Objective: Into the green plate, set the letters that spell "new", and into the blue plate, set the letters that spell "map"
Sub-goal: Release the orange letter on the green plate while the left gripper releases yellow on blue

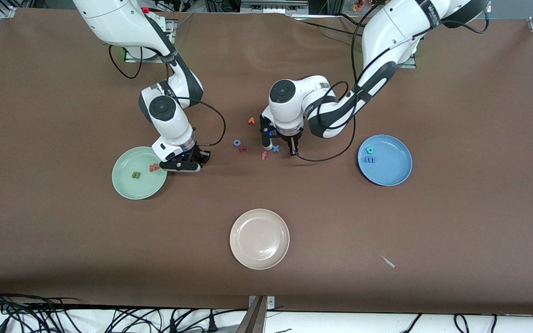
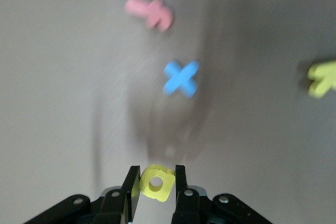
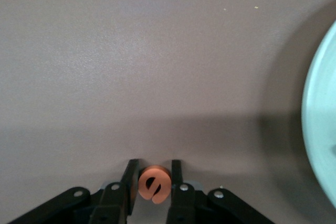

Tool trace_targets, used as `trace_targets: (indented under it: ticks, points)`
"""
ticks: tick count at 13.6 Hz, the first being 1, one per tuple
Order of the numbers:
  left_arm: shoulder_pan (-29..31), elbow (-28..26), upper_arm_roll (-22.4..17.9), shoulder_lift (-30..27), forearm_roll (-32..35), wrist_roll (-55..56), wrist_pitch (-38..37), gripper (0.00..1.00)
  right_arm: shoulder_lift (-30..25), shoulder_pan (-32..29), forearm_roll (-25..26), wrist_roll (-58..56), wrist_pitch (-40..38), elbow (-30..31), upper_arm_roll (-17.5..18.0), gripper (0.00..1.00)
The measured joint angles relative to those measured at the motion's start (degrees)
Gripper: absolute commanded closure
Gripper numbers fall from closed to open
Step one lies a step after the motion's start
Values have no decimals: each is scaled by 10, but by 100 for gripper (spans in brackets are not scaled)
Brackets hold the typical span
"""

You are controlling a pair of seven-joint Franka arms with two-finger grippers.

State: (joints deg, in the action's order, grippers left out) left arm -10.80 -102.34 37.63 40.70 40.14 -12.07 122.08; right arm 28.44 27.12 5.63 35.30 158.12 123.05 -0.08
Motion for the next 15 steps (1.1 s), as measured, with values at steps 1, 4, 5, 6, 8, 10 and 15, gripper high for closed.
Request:
trace_targets:
  ticks: [1,4,5,6,8,10,15]
  points:
    - [15,0,14,-14,0,0,-38,91,-1,0,0,-3,-2,0,-2,87]
    - [90,-1,69,-49,0,-35,-130,91,-28,0,2,-63,-85,-18,-30,87]
    - [129,-6,90,-54,0,-54,-138,91,-44,-1,2,-95,-128,-29,-45,87]
    - [173,-15,114,-55,0,-72,-141,90,-61,-2,2,-126,-160,-36,-60,86]
    - [262,-46,156,-57,0,-107,-142,90,-87,-4,2,-174,-190,-35,-83,86]
    - [314,-84,173,-60,22,-122,-141,90,-92,-5,2,-199,-190,-14,-95,86]
    - [387,-157,179,-72,82,-120,-82,80,-101,-6,2,-283,-163,32,-148,61]
